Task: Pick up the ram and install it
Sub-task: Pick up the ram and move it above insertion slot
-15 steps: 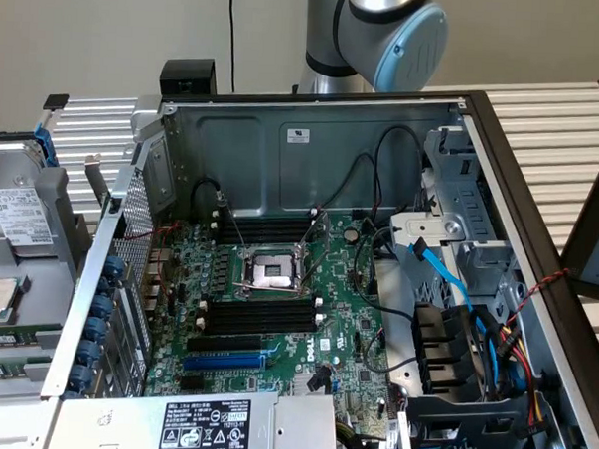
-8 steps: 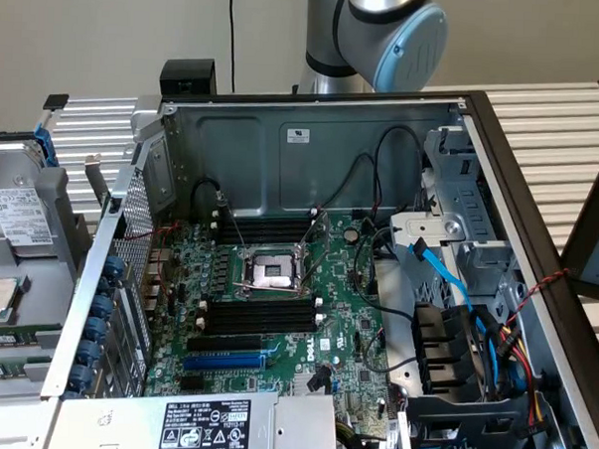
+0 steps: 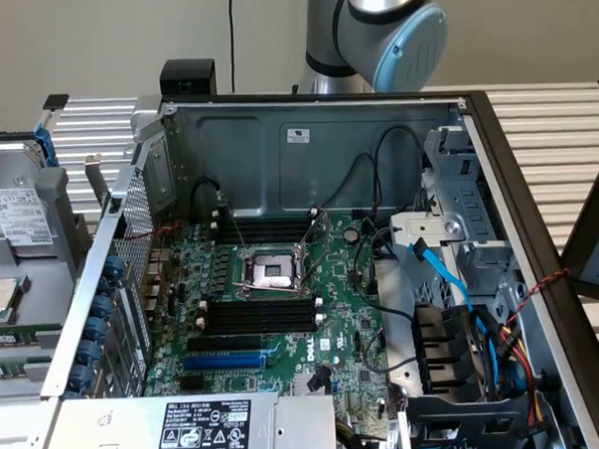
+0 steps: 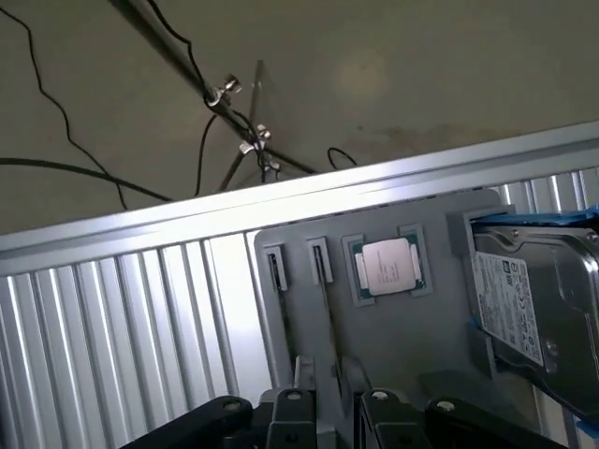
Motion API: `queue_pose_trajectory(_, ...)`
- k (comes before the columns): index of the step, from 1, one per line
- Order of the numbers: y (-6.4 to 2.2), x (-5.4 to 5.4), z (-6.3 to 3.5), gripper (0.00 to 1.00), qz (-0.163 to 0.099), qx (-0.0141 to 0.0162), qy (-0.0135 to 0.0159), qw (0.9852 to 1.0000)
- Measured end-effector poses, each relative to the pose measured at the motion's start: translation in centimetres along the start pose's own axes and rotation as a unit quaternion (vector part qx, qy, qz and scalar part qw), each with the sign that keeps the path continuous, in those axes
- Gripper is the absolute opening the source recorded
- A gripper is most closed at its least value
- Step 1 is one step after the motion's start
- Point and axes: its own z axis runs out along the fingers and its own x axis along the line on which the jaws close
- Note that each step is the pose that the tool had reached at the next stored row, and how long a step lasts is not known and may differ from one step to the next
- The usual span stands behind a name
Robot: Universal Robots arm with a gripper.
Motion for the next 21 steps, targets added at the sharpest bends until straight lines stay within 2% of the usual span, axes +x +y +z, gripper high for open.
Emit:
queue_pose_trajectory(2, -0.01, 0.1, 0.2, 0.26, -0.002, 0.0017, -0.0001, 1.0)
queue_pose_trajectory(6, -0.27, 1.1, 0.87, 0.26, -0.004, 0.0024, -0.0002, 1.0)
queue_pose_trajectory(10, -1.5, 1.4, 1.64, 0.26, -0.004, 0.0025, -0.0003, 1.0)
queue_pose_trajectory(11, -2.13, 1.4, 2.0, 0.26, -0.004, 0.0024, -0.0003, 1.0)
queue_pose_trajectory(14, -2.9, 1.3, 2.55, 0.26, -0.004, 0.0026, 0.0001, 1.0)
queue_pose_trajectory(17, -3.5, 1.1, 3.09, 0.26, -0.008, 0.0032, 0.0024, 1.0)
queue_pose_trajectory(21, -4.14, 1.0, 3.76, 0.26, -0.017, 0.0049, 0.009, 0.9998)
